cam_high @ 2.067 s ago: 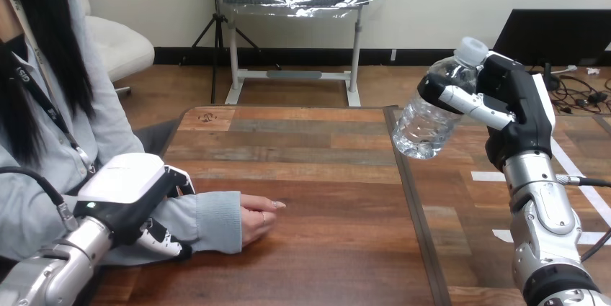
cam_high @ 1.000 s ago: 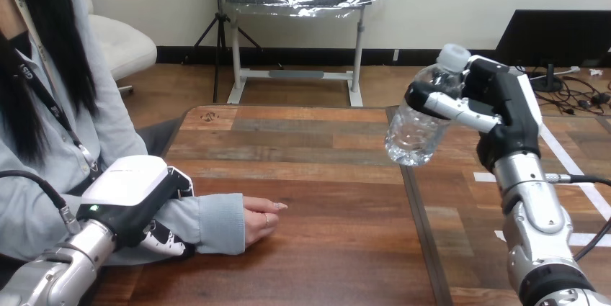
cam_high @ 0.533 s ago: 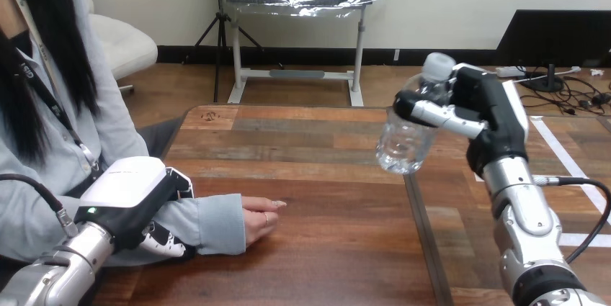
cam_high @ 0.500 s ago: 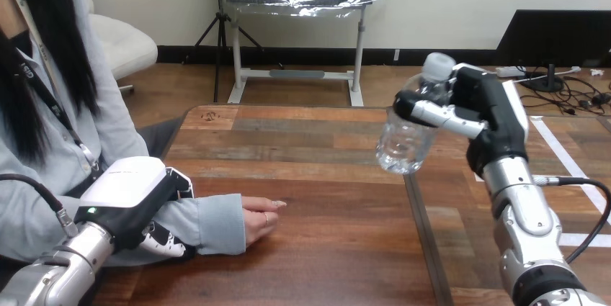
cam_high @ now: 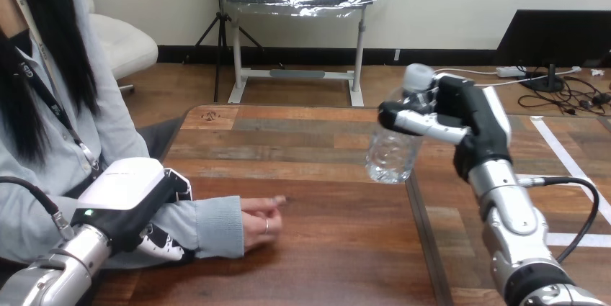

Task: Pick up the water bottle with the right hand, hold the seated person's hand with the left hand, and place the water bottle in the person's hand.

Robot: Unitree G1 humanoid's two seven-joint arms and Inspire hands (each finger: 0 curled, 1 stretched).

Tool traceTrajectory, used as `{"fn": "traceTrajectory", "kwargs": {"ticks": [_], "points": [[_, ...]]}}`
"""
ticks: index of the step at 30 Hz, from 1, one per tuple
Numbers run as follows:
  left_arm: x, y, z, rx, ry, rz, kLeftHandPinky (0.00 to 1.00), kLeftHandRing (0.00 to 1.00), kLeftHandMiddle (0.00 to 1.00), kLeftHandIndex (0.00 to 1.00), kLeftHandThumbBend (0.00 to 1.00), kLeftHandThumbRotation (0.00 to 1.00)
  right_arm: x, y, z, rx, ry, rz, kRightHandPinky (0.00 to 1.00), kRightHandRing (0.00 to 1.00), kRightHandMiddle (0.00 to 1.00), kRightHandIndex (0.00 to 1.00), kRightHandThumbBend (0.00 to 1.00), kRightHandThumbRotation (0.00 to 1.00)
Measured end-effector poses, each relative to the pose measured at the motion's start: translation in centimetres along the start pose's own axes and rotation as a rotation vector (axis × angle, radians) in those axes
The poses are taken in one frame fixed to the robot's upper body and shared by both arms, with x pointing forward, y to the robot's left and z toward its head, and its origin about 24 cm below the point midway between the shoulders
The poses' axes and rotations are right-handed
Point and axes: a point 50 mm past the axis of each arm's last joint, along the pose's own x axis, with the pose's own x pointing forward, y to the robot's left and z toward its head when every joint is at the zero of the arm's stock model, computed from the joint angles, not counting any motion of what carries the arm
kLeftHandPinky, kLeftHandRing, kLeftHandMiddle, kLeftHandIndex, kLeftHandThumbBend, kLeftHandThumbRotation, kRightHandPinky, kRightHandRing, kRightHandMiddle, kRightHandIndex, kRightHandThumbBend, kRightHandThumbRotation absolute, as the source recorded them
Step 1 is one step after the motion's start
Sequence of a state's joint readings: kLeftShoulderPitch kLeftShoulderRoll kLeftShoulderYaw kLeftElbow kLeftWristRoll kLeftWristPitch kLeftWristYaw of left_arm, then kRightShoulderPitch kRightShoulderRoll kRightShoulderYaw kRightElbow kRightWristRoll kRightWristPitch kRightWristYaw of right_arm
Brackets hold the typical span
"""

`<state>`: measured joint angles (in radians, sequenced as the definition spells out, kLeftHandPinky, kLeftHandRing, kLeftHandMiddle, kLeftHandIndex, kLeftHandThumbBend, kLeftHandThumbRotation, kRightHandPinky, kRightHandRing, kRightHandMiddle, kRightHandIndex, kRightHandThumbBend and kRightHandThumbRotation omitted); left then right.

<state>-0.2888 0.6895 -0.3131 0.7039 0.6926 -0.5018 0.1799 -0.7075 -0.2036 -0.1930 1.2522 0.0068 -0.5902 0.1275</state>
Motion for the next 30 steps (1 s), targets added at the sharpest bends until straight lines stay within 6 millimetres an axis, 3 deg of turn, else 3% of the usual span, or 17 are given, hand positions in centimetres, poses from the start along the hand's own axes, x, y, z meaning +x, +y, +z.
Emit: {"fn": "traceTrajectory", "kwargs": {"ticks": [8,30], "points": [[-0.2,0.1,0.3,-0.014,-0.012,0.004,0.25,0.29,0.35,0.33,0.81,0.0,0.1,0.6,-0.5,-0.02,0.055,0.008,0.33,0.36,0.41,0.38,0.78,0.0],[0.1,1.1,1.4,-0.007,-0.065,0.03,0.25,0.27,0.33,0.33,0.82,0.0,0.0,1.8,-2.0,-0.14,0.197,0.045,0.34,0.37,0.43,0.4,0.81,0.0]]}}
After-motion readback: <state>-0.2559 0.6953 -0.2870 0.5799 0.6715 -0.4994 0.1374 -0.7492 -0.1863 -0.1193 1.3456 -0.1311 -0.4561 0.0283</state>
